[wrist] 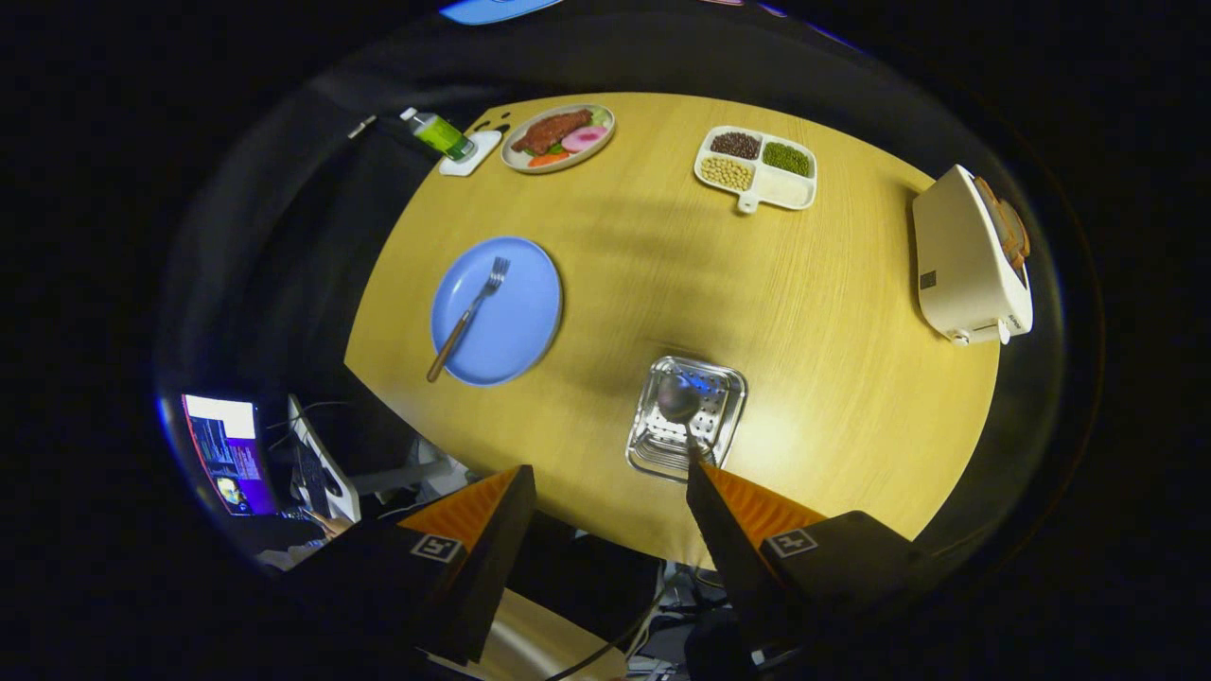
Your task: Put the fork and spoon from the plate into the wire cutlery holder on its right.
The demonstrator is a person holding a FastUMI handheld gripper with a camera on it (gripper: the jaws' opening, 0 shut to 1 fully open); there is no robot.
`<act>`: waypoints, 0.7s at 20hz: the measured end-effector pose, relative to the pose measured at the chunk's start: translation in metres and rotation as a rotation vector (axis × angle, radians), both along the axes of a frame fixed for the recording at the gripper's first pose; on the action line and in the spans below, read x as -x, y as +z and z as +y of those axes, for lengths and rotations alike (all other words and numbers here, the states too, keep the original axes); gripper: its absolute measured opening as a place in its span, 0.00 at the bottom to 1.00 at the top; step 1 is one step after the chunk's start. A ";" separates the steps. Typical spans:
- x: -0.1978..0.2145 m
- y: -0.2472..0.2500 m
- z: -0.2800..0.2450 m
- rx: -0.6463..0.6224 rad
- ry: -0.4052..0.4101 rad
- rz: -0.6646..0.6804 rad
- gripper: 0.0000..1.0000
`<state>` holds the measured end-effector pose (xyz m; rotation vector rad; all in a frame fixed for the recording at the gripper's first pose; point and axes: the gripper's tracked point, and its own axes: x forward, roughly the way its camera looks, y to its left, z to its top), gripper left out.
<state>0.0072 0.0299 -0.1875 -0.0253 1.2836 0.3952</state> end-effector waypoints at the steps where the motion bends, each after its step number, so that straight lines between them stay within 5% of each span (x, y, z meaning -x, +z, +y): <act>1: 0.000 0.006 0.009 -0.024 -0.011 -0.025 1.00; 14: 0.003 -0.017 0.162 -0.146 -0.034 -0.145 0.99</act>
